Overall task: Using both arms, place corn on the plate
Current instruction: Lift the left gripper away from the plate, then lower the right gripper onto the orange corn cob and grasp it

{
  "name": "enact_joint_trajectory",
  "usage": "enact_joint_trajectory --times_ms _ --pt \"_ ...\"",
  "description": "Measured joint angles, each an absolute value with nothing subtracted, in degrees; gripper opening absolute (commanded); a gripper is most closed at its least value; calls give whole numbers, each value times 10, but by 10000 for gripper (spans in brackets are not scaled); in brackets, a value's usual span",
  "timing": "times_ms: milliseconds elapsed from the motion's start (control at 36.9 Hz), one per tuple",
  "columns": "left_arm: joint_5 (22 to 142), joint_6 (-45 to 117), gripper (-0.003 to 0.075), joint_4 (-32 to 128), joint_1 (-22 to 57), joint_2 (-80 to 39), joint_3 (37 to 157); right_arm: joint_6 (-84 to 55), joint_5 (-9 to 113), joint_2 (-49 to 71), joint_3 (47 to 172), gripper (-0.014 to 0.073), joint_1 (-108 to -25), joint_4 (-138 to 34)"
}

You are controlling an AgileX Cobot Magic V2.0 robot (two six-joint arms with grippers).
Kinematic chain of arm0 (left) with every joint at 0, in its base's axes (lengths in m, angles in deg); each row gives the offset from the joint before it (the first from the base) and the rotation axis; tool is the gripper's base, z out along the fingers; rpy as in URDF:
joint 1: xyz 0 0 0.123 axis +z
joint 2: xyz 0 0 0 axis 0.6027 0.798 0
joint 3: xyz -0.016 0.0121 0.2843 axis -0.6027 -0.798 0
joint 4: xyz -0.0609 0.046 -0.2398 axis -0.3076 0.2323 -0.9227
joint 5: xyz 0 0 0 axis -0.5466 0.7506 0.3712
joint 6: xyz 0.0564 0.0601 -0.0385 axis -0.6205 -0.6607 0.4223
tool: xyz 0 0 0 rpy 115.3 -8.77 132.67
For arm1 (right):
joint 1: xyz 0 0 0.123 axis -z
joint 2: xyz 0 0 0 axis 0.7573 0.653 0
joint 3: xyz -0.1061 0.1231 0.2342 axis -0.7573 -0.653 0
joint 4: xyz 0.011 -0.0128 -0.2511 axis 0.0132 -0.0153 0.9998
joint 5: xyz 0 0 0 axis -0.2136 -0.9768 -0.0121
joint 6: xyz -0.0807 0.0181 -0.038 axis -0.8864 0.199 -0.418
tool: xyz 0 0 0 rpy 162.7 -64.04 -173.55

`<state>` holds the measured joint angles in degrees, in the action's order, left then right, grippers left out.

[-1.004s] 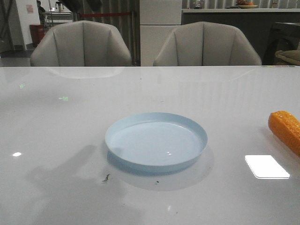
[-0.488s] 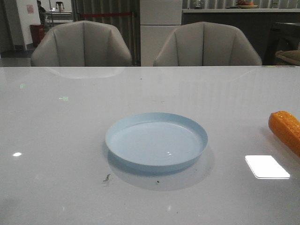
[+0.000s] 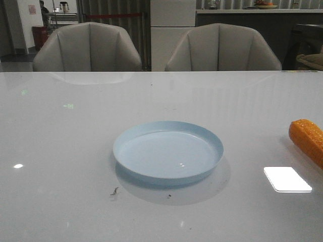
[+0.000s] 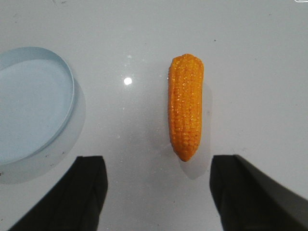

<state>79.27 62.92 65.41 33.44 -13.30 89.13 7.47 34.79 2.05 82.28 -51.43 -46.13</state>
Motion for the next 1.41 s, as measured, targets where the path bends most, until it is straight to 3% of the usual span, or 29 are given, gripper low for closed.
enact_joint_trajectory --times_ms 217,434,868,1411 --pt "732 628 407 652 334 -294 698 75 337 47 824 561 -514 -461" --pt "743 628 407 648 334 -410 636 75 338 164 873 561 -514 -461" --pt "835 628 407 648 334 -421 633 75 339 410 1042 561 -514 -435" --pt "858 628 407 648 334 -422 633 75 350 537 1068 561 -514 -413"
